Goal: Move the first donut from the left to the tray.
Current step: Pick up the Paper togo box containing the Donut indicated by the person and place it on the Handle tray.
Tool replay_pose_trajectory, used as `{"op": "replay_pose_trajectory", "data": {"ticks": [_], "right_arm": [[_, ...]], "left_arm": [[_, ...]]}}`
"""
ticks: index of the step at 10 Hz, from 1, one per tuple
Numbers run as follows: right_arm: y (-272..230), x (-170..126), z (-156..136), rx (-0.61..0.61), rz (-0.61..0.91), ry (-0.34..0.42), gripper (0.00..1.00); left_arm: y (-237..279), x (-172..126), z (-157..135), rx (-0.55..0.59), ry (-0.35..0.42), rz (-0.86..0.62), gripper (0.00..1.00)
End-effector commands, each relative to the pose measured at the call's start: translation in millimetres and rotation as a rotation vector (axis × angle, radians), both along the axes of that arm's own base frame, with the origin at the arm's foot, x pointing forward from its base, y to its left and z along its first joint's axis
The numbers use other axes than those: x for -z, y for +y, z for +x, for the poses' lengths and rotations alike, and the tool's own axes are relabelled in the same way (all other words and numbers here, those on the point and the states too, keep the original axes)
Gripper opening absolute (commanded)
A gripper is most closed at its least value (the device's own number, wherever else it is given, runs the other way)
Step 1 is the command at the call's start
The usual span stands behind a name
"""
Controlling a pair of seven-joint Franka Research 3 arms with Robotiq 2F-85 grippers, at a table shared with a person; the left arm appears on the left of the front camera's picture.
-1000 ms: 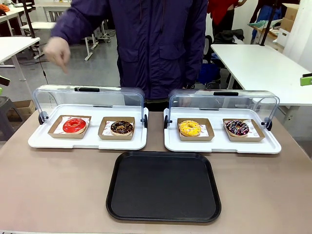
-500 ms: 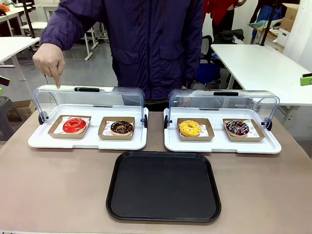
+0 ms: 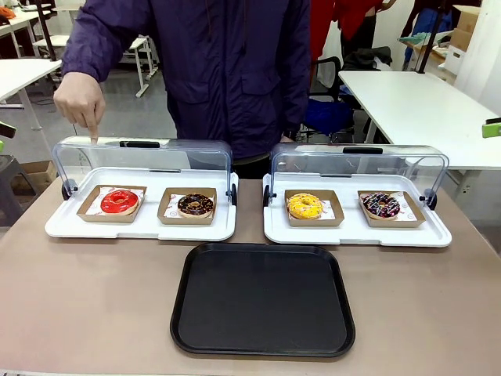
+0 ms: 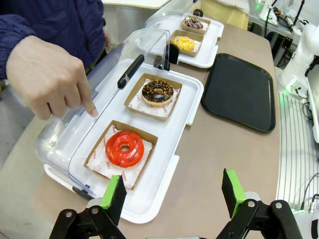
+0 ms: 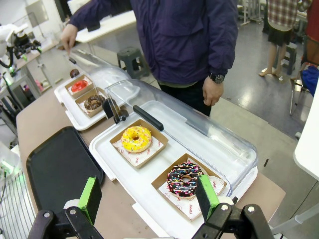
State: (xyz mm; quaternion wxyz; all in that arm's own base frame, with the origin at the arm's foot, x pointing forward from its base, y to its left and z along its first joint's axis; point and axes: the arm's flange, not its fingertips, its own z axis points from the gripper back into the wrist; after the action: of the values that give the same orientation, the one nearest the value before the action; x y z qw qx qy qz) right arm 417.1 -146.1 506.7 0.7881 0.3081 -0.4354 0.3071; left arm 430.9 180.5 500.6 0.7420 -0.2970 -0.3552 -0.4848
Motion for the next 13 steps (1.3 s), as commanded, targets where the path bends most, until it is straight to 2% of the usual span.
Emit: {"op": "replay_pose_trajectory", "data": {"ticks": [1,9,11,13], "right_arm": [[1,-1,2,-0.002,0.016,-0.021,1.00],[1,-1,2,-0.002,0.016,-0.021,1.00],[1,-1,2,-0.002,0.016,-0.021,1.00],[1,-1,2,-0.002,0.016,-0.021,1.00]], "left_arm": [[-1,0,-1,0.005,-0.007,-0.009,1.00],[0,0,0,0.000,0.000,0.000,1.00],[-21,-9,19,0.065,0.052,0.088,1.00],[-50,-13,37,0.133,0.107,0.240,1.00]]}}
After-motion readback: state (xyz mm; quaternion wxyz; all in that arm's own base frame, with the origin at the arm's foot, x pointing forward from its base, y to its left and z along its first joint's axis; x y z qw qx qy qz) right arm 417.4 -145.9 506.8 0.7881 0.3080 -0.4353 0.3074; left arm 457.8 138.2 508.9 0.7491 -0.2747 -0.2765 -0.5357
